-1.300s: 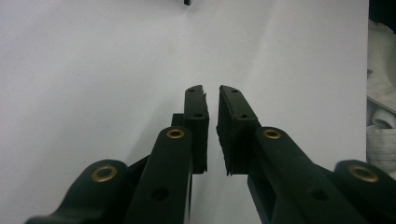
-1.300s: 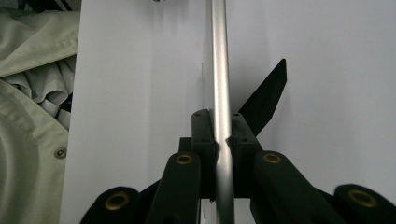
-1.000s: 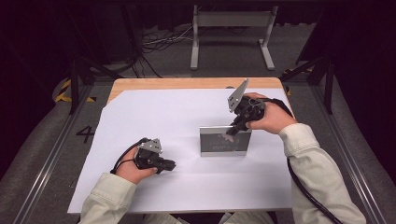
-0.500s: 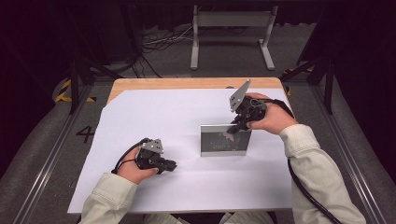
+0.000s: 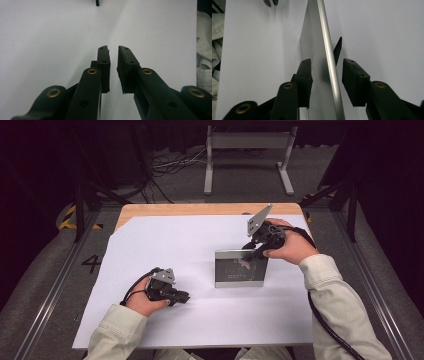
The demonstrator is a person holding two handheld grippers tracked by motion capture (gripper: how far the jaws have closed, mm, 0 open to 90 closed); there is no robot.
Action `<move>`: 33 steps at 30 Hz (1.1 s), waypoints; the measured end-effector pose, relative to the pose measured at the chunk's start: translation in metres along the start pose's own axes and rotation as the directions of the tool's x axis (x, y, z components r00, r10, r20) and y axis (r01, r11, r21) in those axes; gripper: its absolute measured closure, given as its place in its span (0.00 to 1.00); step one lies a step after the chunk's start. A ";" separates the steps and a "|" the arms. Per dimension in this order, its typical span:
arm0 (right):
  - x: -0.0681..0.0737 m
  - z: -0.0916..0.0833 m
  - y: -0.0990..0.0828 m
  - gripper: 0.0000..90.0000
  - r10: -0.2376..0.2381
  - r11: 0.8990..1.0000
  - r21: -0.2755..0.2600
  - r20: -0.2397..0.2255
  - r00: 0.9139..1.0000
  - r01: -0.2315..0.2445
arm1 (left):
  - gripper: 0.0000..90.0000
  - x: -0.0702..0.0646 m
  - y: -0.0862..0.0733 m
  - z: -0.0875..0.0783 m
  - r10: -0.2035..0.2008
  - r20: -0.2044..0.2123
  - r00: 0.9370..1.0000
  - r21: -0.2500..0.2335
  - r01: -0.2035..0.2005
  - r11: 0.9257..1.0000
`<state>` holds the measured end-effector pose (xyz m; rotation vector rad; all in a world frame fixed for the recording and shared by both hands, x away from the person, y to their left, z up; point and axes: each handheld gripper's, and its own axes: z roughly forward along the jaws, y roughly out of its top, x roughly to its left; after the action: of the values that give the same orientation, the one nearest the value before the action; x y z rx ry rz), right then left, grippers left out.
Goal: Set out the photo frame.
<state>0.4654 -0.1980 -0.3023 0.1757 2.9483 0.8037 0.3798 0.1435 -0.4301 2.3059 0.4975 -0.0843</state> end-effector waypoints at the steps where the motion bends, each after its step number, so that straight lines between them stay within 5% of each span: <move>1: 0.000 0.000 0.000 0.63 -0.001 1.000 0.000 0.007 1.000 0.001 | 0.89 0.000 0.000 0.000 -0.003 -0.003 1.000 0.001 0.003 1.000; 15: 0.010 -0.016 -0.004 0.54 0.007 0.998 -0.060 0.089 0.996 -0.001 | 0.85 0.001 -0.006 -0.012 -0.028 -0.021 0.999 -0.029 0.027 0.999; 33: 0.021 -0.050 -0.036 0.50 0.082 0.992 -0.109 0.143 0.986 -0.067 | 0.80 0.007 -0.005 -0.017 -0.040 -0.031 0.999 -0.046 0.038 0.998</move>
<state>0.4359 -0.2508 -0.2791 0.3257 2.7687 0.9101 0.3827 0.1607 -0.4223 2.2565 0.5552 -0.0544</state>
